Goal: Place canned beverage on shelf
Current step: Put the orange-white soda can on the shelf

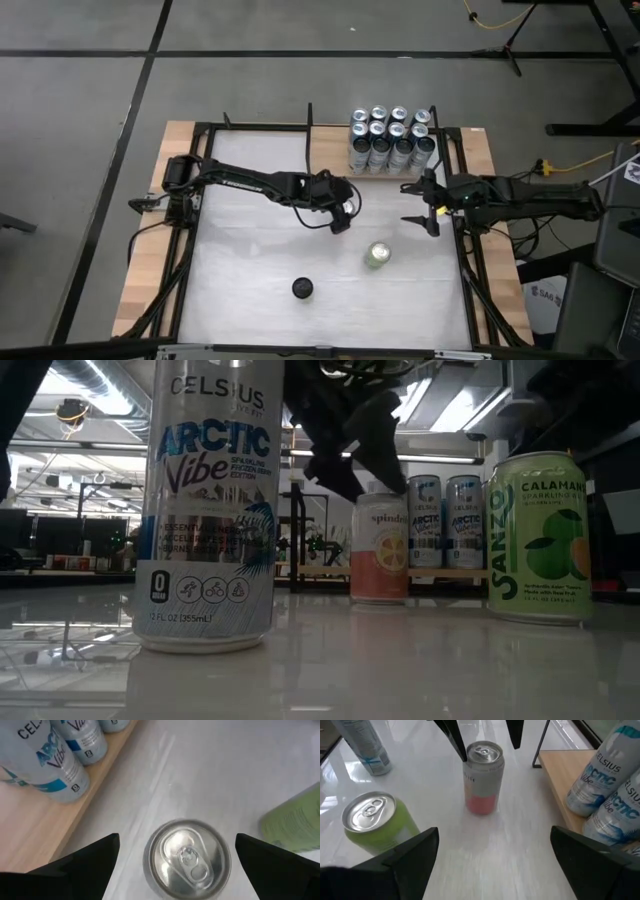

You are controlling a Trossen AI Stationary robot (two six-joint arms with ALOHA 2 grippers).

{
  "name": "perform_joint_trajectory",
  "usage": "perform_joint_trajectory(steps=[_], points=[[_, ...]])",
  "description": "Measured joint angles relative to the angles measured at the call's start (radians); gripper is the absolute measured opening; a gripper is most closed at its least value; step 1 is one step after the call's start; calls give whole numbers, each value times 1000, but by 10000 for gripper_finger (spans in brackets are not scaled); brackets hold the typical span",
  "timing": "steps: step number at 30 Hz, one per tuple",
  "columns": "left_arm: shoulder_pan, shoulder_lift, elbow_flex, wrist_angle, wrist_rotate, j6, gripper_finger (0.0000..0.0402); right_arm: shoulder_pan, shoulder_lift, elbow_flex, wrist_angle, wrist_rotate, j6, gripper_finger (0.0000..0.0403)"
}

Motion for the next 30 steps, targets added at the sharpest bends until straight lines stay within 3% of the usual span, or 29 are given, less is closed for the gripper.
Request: perform_joint_trajectory(steps=[17, 30], points=[[-8, 63, -2, 5, -8, 4, 385, 0, 1, -36, 8, 0, 0, 372], [-8, 62, -2, 5, -9, 7, 273, 0, 1, -36, 7, 0, 0, 372]])
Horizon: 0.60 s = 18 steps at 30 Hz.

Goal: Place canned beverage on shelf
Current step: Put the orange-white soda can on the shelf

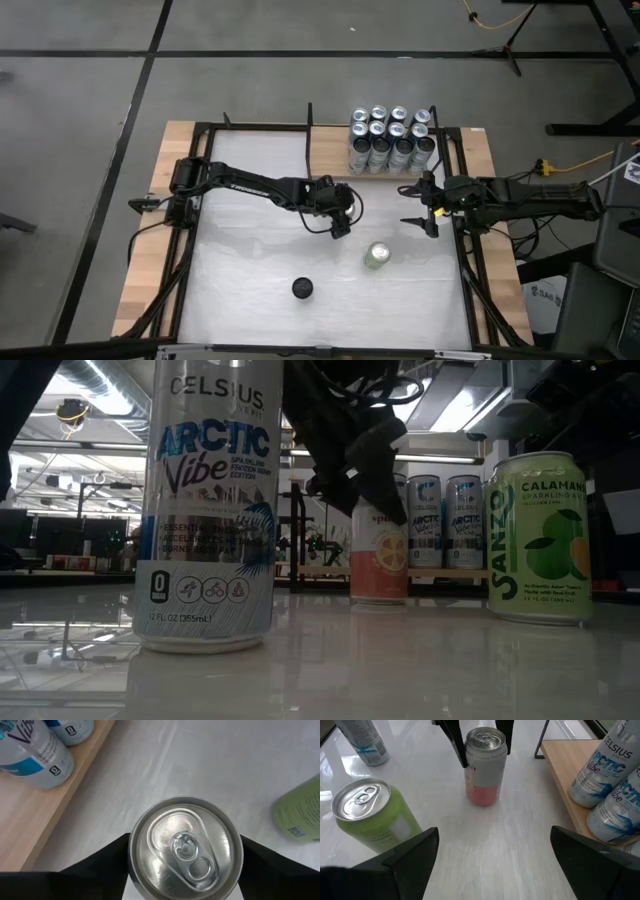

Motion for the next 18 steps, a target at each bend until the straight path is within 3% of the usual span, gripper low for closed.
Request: perform_joint_trajectory(steps=[15, 18], points=[[23, -9, 1, 0, 152, 4, 275, 0, 0, 0, -1, 0, 0, 372], [22, -9, 41, -68, 175, 33, 275, 0, 0, 0, -2, 0, 0, 372]])
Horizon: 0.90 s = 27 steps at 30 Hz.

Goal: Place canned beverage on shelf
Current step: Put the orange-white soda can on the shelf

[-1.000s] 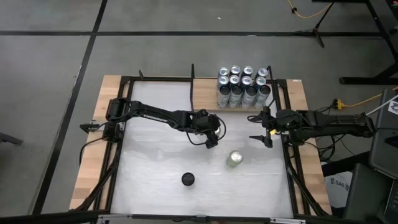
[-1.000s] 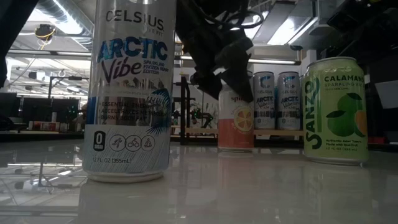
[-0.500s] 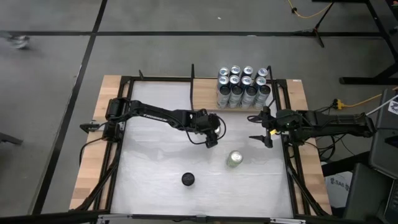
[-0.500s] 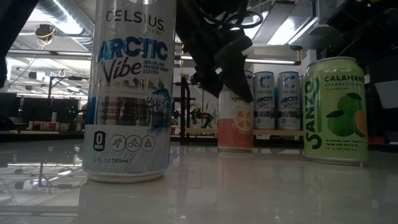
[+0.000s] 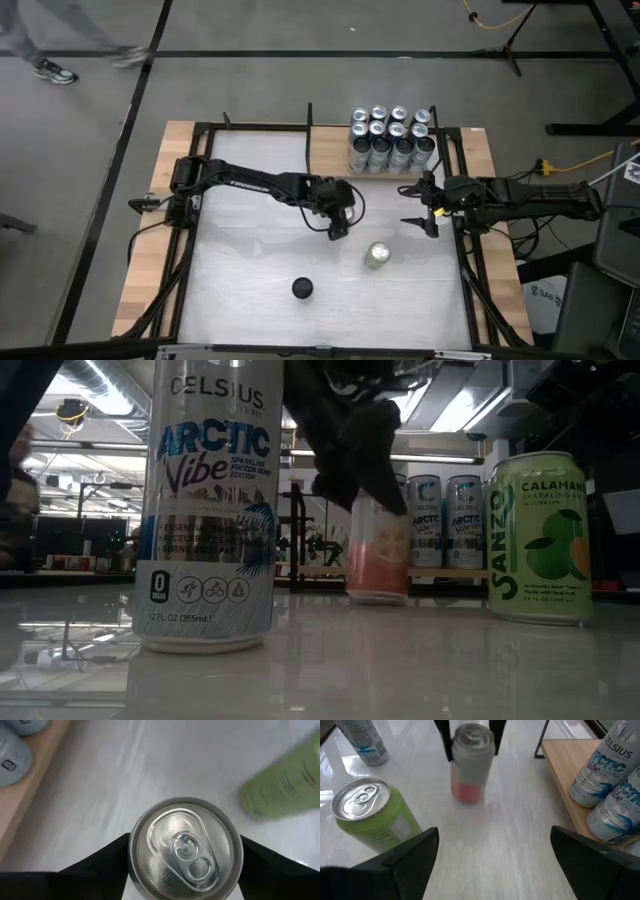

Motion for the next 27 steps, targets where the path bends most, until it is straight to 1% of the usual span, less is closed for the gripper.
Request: perform_joint_trajectory(steps=[8, 10, 14, 18, 27], points=[[14, 0, 209, -195, -8, 138, 275, 0, 0, 0, 0, 0, 0, 372], [24, 0, 256, -213, -9, 173, 275, 0, 0, 0, 0, 0, 0, 372], [50, -1, 337, -265, -7, 192, 275, 0, 0, 0, 0, 0, 0, 372], [79, -1, 398, -293, -10, 250, 276, 0, 0, 0, 0, 0, 0, 372], [160, -1, 516, -424, 2, 350, 276, 0, 0, 0, -4, 0, 0, 372]])
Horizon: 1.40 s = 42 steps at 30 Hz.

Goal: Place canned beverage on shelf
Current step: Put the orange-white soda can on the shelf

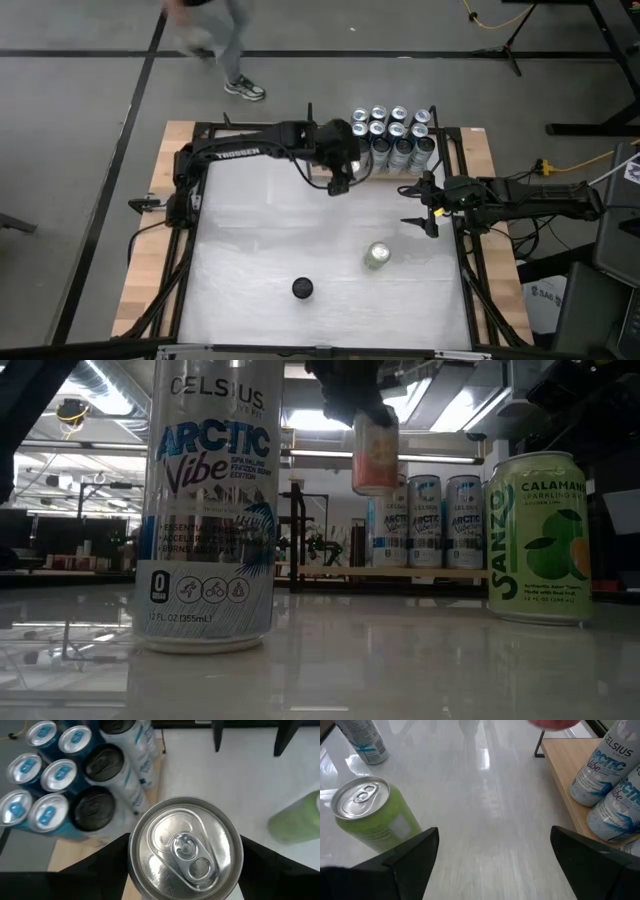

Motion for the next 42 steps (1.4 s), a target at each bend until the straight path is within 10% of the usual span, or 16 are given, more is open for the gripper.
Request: perform_joint_trajectory(steps=[19, 42], points=[[223, -1, 35, -88, 109, 175, 276, 0, 0, 0, -3, 0, 0, 372], [433, 0, -323, 461, 240, 247, 277, 0, 0, 0, -3, 0, 0, 372]])
